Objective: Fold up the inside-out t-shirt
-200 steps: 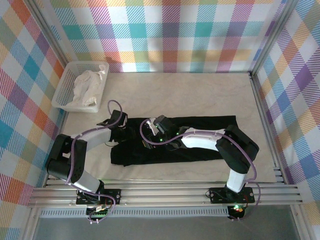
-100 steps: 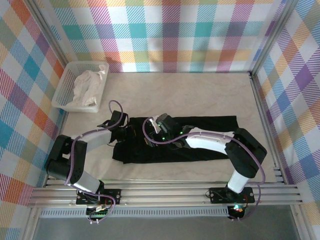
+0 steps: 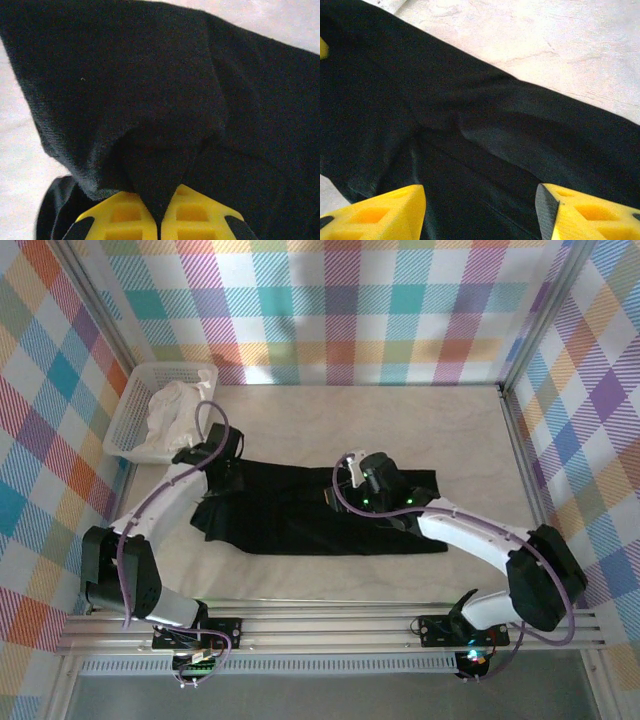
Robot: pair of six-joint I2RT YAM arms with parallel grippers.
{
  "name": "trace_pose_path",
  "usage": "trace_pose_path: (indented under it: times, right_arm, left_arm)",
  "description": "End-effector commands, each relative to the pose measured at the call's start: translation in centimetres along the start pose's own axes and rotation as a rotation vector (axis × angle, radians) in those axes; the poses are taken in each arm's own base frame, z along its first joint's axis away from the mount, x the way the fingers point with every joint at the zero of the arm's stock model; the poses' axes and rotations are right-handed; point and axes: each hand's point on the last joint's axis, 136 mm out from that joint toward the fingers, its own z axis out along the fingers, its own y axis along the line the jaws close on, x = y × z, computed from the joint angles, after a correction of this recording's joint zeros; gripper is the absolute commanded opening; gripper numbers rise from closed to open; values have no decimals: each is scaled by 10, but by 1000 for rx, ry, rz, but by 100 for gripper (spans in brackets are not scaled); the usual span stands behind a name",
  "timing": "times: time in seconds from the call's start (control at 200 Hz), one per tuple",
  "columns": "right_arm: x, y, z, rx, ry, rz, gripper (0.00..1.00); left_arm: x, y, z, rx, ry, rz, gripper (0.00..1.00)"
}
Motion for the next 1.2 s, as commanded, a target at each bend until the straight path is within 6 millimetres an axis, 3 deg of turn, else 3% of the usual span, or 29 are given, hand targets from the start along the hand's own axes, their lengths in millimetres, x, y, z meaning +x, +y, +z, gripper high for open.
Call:
trace_pose_path:
  times: [0.0,0.18,0.345,0.445,0.585,0.95,1.195]
  right_arm:
    - [-3,-6,-10,6,-39,-7,62]
    - [3,-13,-19,6,-45,11,62]
    - [7,-23,-32,24,-51,30,63]
    - [9,-30,-39,40,-62,35,63]
    - [12,-40,-42,69,-64,44,64]
    - [21,-62,-46,115,-19,87,64]
    - [30,-40,-22,-53,36,208,59]
  left_arm:
    - [-6,66,-21,-360,53,211,0]
    - [-58,131,-66,-837,14,447,0]
    - [-83,160,-86,-1004,21,488,0]
    - [-94,161,-91,-1073,41,533,0]
    - [-90,118,-82,-1022,15,593,0]
    - [-51,-3,-70,-899,-2,756,0]
    - [-32,-49,-63,-810,-15,789,0]
